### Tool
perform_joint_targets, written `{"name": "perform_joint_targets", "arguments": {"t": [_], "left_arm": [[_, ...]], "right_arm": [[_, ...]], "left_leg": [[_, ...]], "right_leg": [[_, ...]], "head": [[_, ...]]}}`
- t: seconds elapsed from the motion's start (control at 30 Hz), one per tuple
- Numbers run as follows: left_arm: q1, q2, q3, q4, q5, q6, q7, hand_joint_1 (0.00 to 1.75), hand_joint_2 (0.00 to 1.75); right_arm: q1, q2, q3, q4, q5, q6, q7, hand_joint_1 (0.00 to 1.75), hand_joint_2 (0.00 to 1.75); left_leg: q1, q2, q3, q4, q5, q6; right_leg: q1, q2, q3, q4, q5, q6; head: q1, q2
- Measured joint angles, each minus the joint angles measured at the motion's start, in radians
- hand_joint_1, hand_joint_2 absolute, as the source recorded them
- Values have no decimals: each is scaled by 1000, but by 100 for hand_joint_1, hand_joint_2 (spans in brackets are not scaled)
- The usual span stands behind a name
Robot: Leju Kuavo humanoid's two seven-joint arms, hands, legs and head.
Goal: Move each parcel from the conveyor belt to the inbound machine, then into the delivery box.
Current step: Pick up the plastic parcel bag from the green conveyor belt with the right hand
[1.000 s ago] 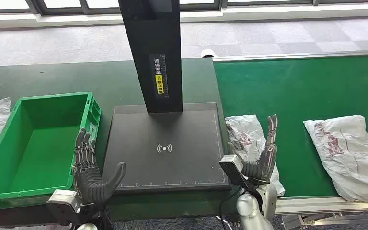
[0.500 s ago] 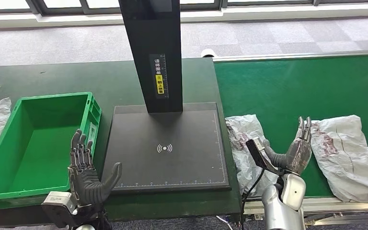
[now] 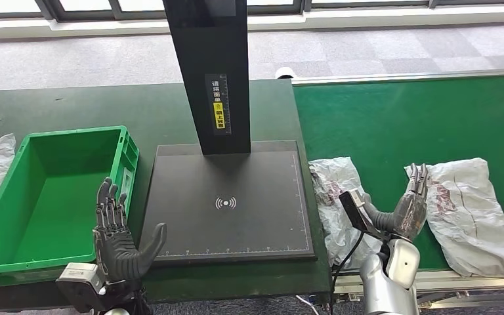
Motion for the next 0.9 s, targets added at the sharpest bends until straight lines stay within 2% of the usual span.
{"name": "perform_joint_targets", "arguments": {"t": [0.37, 0.53, 0.7, 0.9], "left_arm": [[0, 2, 0, -11, -5, -3, 0, 0, 175], [0, 0, 0, -14, -14, -14, 0, 0, 175], [-1, 0, 0, -14, -19, -10, 0, 0, 175], [-1, 1, 0, -13, -13, 7, 0, 0, 175]], "right_arm": [[-31, -21, -12, 48, -6, 0, 71, 0, 175], [-65, -38, -14, 141, -107, 6, 40, 0, 175], [-109, -71, 16, 321, -323, 151, -78, 0, 175], [-130, -89, 50, 438, -321, 140, -42, 0, 175]], "left_leg": [[0, 0, 0, 0, 0, 0], [0, 0, 0, 0, 0, 0], [0, 1, 1, 0, 0, 0], [0, -1, 0, 0, 0, 0]], "right_leg": [[0, 0, 0, 0, 0, 0], [0, 0, 0, 0, 0, 0], [0, 0, 0, 0, 0, 0], [0, 0, 0, 0, 0, 0]], "head": [[0, 0], [0, 0], [0, 0], [0, 0]]}}
